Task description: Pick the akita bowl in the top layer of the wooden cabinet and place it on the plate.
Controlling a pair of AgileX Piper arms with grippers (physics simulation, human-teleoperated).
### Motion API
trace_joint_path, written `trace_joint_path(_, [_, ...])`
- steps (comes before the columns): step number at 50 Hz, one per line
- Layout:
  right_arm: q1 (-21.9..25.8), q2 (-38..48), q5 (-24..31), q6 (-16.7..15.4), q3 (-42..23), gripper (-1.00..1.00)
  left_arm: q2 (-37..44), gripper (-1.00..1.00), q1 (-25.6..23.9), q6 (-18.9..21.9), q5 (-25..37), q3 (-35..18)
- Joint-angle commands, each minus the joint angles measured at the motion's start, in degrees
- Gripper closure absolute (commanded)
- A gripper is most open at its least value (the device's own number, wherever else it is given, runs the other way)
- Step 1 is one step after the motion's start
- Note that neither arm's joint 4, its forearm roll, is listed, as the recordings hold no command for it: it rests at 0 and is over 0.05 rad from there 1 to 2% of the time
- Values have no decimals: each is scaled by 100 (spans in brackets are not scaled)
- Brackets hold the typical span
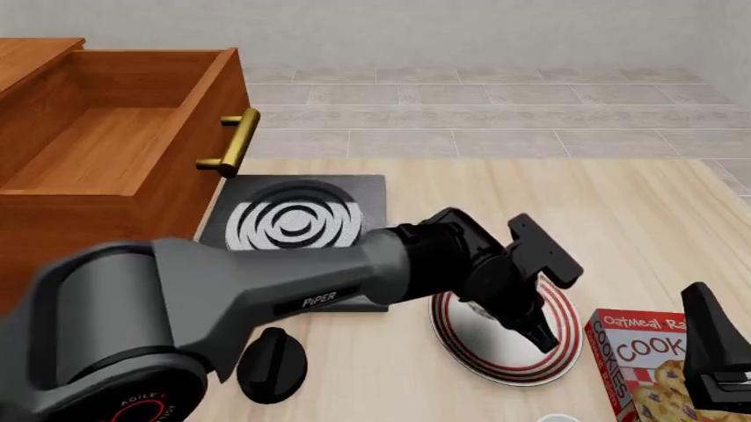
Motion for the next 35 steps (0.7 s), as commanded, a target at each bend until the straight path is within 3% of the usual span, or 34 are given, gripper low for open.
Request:
trace_joint_path(1, [-5,0,10,19,0,-100,128,100,-33,-134,-14,-86])
trace_joint_path(35, [-17,0,3,30,0,-100,395,100,3,-185,-207,20])
